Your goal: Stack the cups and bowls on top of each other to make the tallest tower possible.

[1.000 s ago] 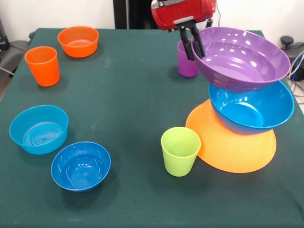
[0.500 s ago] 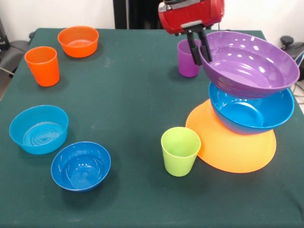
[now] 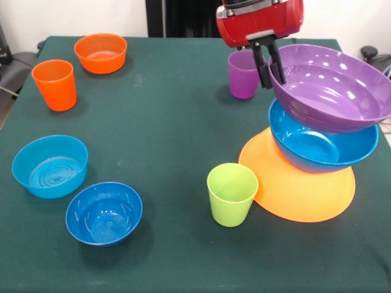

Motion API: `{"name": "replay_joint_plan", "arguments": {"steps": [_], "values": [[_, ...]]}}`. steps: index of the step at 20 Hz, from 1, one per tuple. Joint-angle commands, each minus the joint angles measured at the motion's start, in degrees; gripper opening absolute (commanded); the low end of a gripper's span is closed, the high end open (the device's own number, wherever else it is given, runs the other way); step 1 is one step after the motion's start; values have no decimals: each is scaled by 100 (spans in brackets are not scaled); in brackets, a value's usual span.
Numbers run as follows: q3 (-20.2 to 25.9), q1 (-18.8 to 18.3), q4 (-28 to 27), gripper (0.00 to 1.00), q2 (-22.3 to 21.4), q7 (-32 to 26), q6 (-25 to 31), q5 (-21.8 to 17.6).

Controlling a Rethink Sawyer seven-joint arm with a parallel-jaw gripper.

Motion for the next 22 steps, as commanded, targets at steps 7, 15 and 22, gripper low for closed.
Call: {"name": "replay_joint_plan", "arguments": {"steps": [7, 15, 22], "values": [[-393, 136, -380, 0, 578, 394, -240, -4], [-431, 179, -401, 0, 644, 436, -342, -34], [-420, 185, -438, 0, 613, 363, -232, -33]]}}
